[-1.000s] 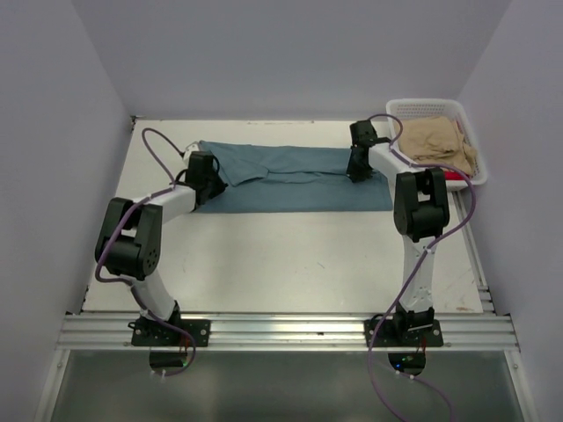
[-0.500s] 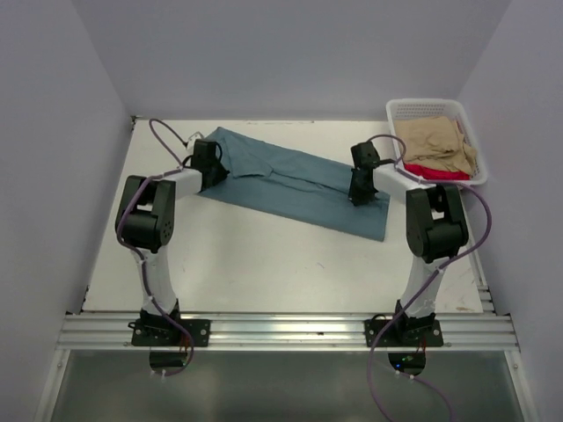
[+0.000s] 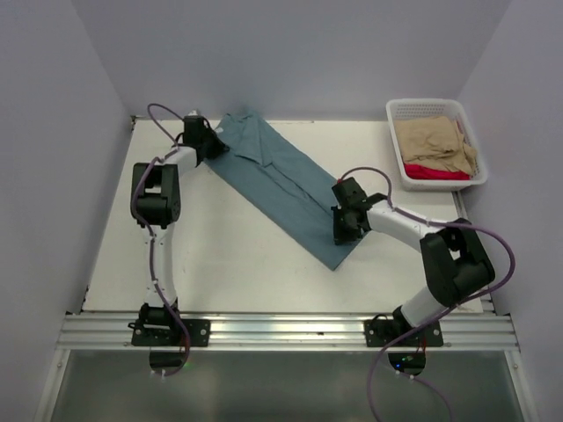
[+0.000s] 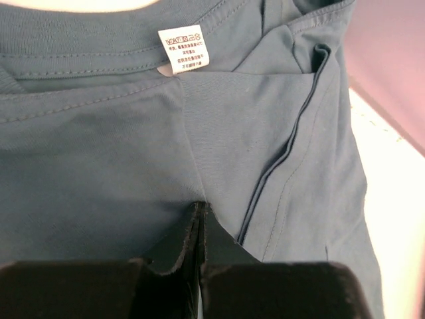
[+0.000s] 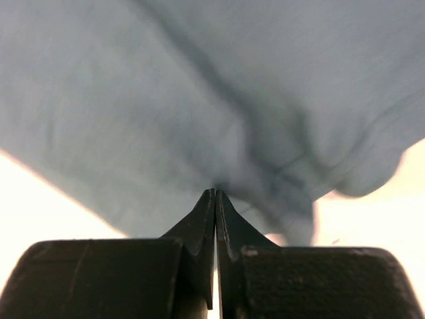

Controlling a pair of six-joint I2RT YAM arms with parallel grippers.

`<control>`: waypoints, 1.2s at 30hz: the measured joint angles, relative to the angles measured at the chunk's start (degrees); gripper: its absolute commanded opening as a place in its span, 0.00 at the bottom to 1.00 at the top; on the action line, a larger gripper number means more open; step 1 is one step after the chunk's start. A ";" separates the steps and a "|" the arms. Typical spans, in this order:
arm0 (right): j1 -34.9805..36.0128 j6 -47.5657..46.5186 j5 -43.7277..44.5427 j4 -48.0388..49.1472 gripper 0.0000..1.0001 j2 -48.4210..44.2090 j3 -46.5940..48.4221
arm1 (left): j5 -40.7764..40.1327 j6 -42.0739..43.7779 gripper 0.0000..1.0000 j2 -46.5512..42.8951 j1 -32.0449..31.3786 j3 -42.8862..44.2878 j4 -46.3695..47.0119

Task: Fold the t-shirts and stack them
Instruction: Fold the tshirt

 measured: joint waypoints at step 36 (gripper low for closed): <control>8.46 11.56 28.52 -16.55 0.00 1.97 7.39 | 20.52 1.44 0.00 7.30 0.70 6.47 5.51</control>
